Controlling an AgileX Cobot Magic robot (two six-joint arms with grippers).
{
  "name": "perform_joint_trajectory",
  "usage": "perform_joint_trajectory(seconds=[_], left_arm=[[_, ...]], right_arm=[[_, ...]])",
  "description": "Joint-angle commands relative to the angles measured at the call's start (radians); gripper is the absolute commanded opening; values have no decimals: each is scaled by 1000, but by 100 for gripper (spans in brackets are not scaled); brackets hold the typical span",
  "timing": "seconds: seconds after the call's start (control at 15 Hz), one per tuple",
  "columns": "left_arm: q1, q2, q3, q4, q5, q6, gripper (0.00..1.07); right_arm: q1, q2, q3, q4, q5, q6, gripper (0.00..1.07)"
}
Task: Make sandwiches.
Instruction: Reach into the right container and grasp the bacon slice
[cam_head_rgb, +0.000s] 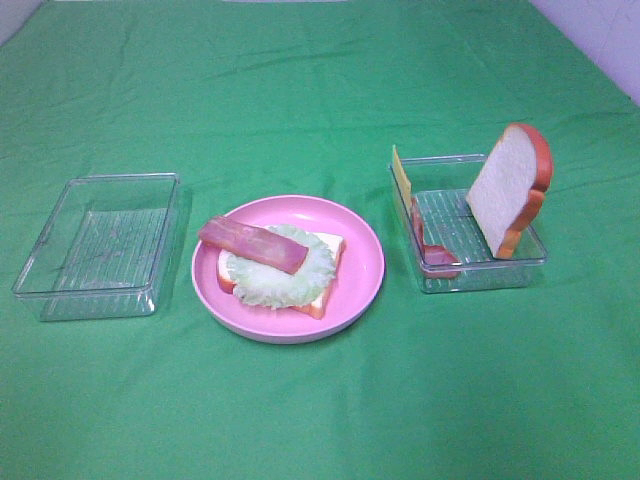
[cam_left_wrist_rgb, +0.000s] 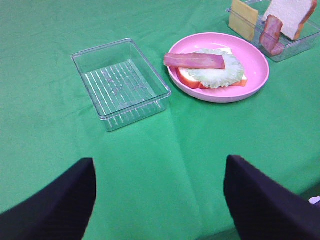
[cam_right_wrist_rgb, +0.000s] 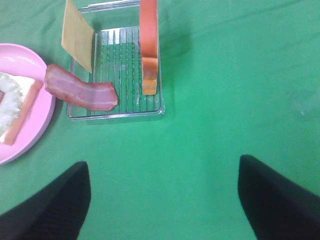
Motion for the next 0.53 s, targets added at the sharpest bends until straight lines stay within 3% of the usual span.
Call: perform_joint_trajectory(seconds=[0.07, 0.33, 0.53], left_arm=[[2, -8, 5, -6, -12, 5, 69], [2, -8, 5, -6, -12, 5, 69], [2, -8, 5, -6, -12, 5, 69]], right_arm=[[-3, 215, -149, 64, 28, -79, 76], [32, 589, -479, 135, 263, -105, 76], [204, 784, -658, 32, 338, -39, 76]])
